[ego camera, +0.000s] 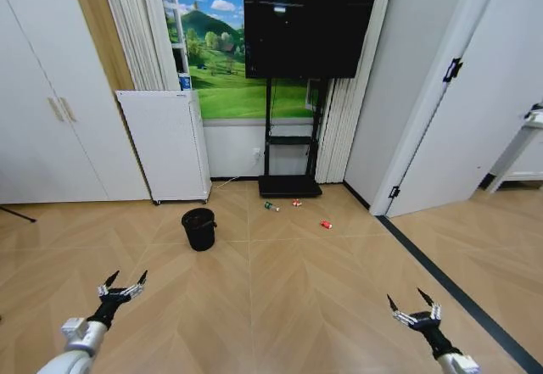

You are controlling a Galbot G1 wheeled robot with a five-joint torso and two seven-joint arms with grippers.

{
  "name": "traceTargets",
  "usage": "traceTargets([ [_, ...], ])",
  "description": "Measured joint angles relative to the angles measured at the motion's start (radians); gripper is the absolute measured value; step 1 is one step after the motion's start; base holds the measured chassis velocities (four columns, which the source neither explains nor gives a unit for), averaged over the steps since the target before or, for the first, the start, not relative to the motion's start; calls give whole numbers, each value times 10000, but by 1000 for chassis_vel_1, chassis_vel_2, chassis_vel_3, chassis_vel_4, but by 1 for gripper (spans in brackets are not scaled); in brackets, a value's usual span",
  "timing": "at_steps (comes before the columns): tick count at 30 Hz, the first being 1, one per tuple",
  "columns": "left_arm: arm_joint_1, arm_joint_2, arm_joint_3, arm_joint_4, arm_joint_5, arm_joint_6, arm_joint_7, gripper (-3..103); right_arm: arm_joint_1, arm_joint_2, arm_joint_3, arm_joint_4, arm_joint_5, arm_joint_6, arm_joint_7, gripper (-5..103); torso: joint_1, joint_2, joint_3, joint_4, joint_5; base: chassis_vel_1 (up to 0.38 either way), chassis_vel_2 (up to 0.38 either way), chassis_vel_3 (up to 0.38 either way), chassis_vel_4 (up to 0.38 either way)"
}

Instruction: Pick up the trash bin and place the garbage on the floor into it.

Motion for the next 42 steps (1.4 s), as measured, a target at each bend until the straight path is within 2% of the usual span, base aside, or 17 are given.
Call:
traceTargets([
  [9,36,-36,-105,38,61,1,-8,100,3,102,23,-41,-163,19,116,100,0,0,0,-1,2,0,0,0,0],
  [15,42,-87,-137,30,6,4,5,100,-7,97,66,-102,72,164,-268,100,0,0,0,-1,1,0,0,0,0],
  [24,25,-163,-144,52,85,-1,-14,100,31,101,57,-136,163,163,-260,100,0,0,0,-1,2,0,0,0,0],
  [35,4,-192,-136,78,69,-1,-58,100,357,254,30,-276,-366,170,153,100,0,0,0,0,2,0,0,0,0],
  [42,2,-281,-111,150,147,-5,-59,100,360,345,-74,-258,-722,357,119,100,0,0,0,-1,0,0,0,0,0],
])
